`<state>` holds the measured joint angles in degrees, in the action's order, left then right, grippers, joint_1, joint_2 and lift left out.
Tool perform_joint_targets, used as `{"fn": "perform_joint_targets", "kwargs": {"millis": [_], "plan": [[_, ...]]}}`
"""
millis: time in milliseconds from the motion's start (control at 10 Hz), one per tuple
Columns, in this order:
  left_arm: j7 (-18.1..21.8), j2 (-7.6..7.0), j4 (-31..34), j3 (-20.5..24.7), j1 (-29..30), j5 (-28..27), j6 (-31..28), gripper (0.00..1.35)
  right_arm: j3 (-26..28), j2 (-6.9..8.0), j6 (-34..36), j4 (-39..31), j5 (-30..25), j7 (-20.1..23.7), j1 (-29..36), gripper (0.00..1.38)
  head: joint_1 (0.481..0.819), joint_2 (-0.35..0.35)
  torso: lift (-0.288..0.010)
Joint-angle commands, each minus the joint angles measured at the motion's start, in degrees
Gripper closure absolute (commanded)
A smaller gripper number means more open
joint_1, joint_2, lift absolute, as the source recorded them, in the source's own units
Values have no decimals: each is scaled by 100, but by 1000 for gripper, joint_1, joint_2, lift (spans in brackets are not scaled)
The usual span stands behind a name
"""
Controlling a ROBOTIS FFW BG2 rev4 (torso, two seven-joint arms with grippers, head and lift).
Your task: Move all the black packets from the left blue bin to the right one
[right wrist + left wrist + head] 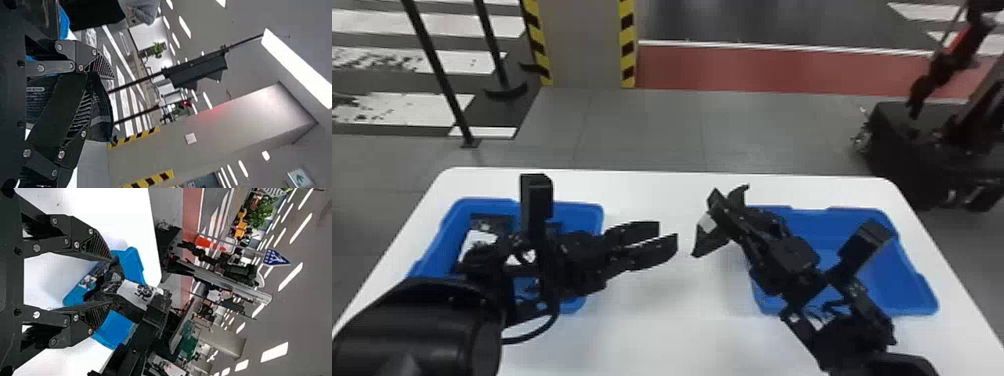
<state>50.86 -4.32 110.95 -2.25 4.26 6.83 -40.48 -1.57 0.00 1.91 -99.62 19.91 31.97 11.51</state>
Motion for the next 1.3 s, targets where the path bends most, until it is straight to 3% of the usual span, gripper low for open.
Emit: {"fn": "perform_joint_targets", "kwargs": {"millis": [0,100,300,400,600,700,800,900,1000,1200], "plan": [[-24,18,-7,67,23,47,54,705,394,5,-276,534,-189,-121,-308,1282,695,-52,-110],[-24,1,7,50,23,64,96,705,561,-27,-346,759,-251,-270,-462,1282,695,-85,-110],[-24,-17,7,234,178,135,237,680,596,-360,-360,984,-215,-657,-491,1282,695,-132,-110],[-24,-25,35,410,304,161,321,572,675,-431,-360,1082,-224,-789,-434,1282,695,-149,-110],[-24,-69,373,805,600,214,279,538,921,-440,-276,899,-303,-1158,-97,1260,695,-157,-110],[-24,-69,513,964,712,205,265,538,965,-440,-149,576,-251,-1369,142,938,695,-164,-110],[-24,-69,654,1087,811,196,237,538,983,-440,-149,266,-242,-1474,367,484,695,-166,-110],[-24,-69,752,1201,881,187,251,532,983,-440,-135,41,-259,-1483,480,179,695,-161,-110],[-24,-69,865,1324,979,161,265,509,983,-431,-135,-240,-338,-1483,578,96,695,-149,-110],[-41,-52,1005,1684,1148,73,462,502,965,-317,-135,-985,-444,-1474,958,116,695,-126,-110]]}}
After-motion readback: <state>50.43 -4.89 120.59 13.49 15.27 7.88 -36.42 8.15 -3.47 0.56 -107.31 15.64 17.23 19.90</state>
